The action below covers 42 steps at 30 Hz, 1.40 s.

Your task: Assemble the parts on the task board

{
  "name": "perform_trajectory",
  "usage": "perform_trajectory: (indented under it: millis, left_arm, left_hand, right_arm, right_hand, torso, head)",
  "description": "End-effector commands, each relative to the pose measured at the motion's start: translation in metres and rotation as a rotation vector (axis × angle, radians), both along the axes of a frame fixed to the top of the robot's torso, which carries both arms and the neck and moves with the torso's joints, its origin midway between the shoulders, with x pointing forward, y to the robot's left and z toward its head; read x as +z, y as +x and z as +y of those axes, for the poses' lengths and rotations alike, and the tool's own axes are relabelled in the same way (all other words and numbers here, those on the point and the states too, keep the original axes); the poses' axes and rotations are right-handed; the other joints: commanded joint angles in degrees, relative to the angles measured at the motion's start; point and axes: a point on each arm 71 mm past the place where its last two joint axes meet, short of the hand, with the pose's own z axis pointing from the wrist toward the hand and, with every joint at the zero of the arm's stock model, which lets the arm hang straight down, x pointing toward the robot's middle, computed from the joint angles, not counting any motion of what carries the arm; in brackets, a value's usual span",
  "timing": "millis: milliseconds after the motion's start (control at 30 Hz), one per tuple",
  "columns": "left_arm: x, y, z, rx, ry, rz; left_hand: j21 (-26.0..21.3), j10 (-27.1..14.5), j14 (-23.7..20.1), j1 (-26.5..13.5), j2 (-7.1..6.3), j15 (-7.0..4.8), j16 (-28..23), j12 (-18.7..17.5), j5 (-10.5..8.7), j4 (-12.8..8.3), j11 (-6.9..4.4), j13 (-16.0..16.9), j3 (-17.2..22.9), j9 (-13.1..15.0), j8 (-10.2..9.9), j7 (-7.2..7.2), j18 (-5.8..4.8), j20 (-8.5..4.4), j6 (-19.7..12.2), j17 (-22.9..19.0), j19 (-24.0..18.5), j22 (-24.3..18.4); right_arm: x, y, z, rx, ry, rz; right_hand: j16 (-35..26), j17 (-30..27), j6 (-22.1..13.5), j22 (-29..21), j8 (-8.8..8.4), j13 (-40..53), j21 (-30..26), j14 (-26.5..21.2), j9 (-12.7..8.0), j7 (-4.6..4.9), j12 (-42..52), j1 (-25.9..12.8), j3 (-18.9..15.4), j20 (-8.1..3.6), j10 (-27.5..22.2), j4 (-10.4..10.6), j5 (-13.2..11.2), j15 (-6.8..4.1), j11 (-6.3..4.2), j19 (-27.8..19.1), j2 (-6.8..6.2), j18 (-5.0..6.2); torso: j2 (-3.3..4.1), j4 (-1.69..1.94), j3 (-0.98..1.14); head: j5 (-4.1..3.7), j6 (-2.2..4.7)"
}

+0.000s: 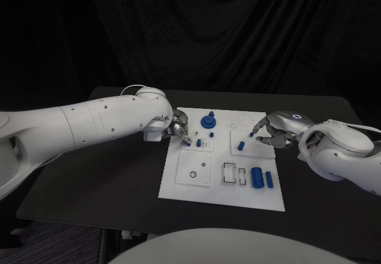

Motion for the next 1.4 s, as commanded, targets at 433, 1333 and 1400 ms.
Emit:
perform_trajectory:
  millis: [433, 1333, 1400]
  left_arm:
    - [-0.004, -0.003, -0.002, -0.005, -0.032, -0.002]
    - [-0.009, -0.004, 0.008, 0.027, -0.009, 0.003]
    - [-0.009, -0.003, 0.009, 0.029, -0.012, 0.0]
  left_hand:
    - [-0.86, 5.97, 6.17, -8.33, 3.33, 1.24, 0.15, -0.03, -13.55, 6.08, 1.5, 14.96, -8.71, -4.37, -5.15, 0.56, 0.51, 0.89, -1.14, 15.09, 0.01, 11.53]
    - [-1.11, 5.97, 6.17, -11.77, 6.78, 1.33, 0.15, -0.03, -11.64, 6.17, 1.49, 14.96, -15.36, -5.93, -6.21, 0.37, 0.62, 1.19, 0.47, 15.09, -0.15, 11.45]
    - [-1.07, 5.97, 6.17, -11.36, 6.82, 1.31, 0.15, -0.03, -11.37, 6.06, 1.45, 14.96, -15.38, -5.87, -6.17, 0.32, 0.61, 1.16, 0.48, 15.09, -0.13, 11.46]
  right_arm:
    - [-0.002, 0.0, -0.001, -0.011, -0.011, 0.008]
    - [-0.003, 0.0, -0.001, -0.011, -0.016, 0.014]
    - [-0.003, 0.0, -0.001, -0.011, -0.017, 0.015]
  right_hand:
    - [-0.39, -0.19, 0.4, 10.09, -0.11, 6.02, -0.31, 2.37, -0.09, 0.06, -0.36, -0.17, 0.31, 0.08, -0.52, -0.18, 0.26, 0.46, -0.02, -0.16, -0.13, 1.03]
    - [-0.4, -0.19, 0.41, 10.07, -0.12, 6.05, -0.37, 2.35, -0.12, 0.08, -0.34, -0.25, 0.34, 0.1, -0.51, -0.16, 0.26, 0.49, 0.0, -0.18, -0.13, 1.04]
    - [-0.4, -0.19, 0.41, 10.07, -0.12, 6.05, -0.37, 2.35, -0.12, 0.08, -0.34, -0.25, 0.34, 0.1, -0.51, -0.16, 0.26, 0.49, 0.0, -0.18, -0.13, 1.04]
  torso:
    - [0.01, 0.04, 0.0]
    - [-0.05, 0.05, 0.01]
    - [-0.06, 0.02, -0.01]
  head:
    - [-0.01, -0.01]
    - [0.06, -0.01]
    - [0.15, -0.01]
